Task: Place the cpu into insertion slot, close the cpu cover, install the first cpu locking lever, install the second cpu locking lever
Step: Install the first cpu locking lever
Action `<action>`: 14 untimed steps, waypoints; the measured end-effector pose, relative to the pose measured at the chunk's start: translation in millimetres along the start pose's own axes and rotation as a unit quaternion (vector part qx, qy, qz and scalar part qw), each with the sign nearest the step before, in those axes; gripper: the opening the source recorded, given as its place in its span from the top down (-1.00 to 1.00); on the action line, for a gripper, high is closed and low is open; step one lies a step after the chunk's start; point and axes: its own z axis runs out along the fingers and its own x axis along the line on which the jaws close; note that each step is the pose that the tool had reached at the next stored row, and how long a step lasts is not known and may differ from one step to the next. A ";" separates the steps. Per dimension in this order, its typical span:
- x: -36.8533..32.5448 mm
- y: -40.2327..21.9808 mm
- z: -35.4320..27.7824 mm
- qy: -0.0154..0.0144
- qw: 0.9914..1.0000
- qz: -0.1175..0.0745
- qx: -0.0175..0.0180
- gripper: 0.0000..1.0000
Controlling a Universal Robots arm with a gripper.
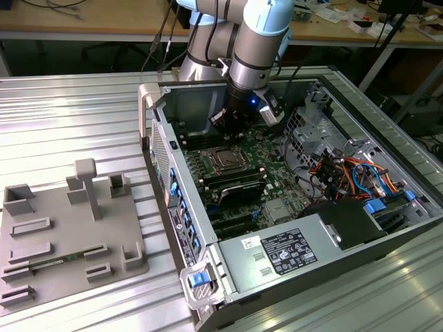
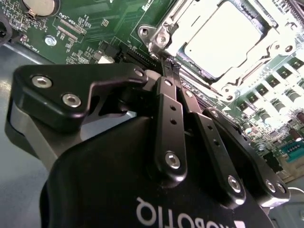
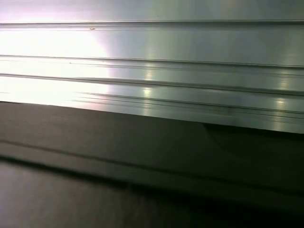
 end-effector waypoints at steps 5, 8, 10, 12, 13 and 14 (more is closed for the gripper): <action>-0.2 0.1 -3.8 0.000 1.000 0.000 0.000 0.79; 0.0 0.0 -5.9 0.000 1.000 0.000 0.004 0.79; 0.0 -0.1 -7.7 0.001 1.000 0.000 0.005 0.79; 0.0 -0.1 -9.7 0.001 1.000 0.000 0.007 0.79; 0.0 -0.1 -10.4 0.001 1.000 0.000 0.007 0.79; 0.0 0.0 -10.9 0.001 1.000 0.000 0.008 0.79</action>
